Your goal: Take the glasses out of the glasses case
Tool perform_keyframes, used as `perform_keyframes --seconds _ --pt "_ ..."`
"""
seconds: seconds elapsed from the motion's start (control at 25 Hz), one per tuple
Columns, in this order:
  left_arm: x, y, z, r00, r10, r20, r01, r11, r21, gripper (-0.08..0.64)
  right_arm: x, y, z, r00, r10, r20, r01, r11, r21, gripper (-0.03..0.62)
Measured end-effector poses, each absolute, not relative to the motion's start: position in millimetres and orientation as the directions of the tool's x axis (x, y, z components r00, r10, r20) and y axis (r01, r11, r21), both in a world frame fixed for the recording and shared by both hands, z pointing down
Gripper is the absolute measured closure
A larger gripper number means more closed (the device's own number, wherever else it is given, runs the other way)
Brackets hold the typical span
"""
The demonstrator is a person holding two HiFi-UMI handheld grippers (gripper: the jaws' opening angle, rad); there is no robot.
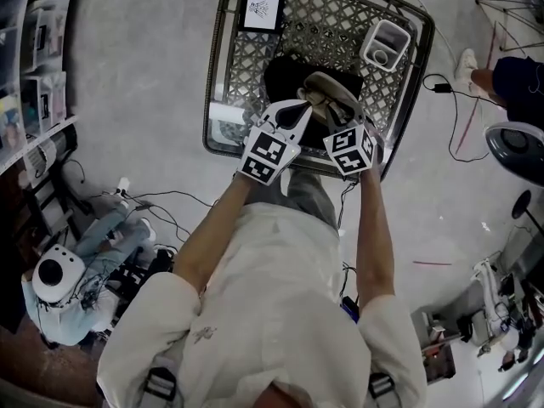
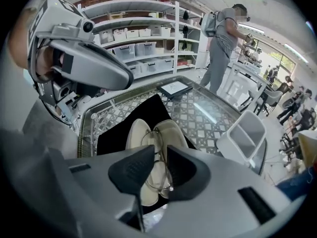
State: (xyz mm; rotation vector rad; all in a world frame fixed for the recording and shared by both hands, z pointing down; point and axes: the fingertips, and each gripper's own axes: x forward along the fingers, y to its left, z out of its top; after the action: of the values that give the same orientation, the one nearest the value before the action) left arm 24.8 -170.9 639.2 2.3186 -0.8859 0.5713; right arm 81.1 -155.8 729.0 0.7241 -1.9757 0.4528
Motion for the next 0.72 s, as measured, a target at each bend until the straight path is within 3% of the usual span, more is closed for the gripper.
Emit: perform_keyframes --seconds 0.72 --pt "21 -165 652 0.68 -0.438 0.588 -0.713 -0.583 0.389 0.551 76 -145 779 -0.345 -0.154 0.926 -0.523 0.85 -0.054 0.373"
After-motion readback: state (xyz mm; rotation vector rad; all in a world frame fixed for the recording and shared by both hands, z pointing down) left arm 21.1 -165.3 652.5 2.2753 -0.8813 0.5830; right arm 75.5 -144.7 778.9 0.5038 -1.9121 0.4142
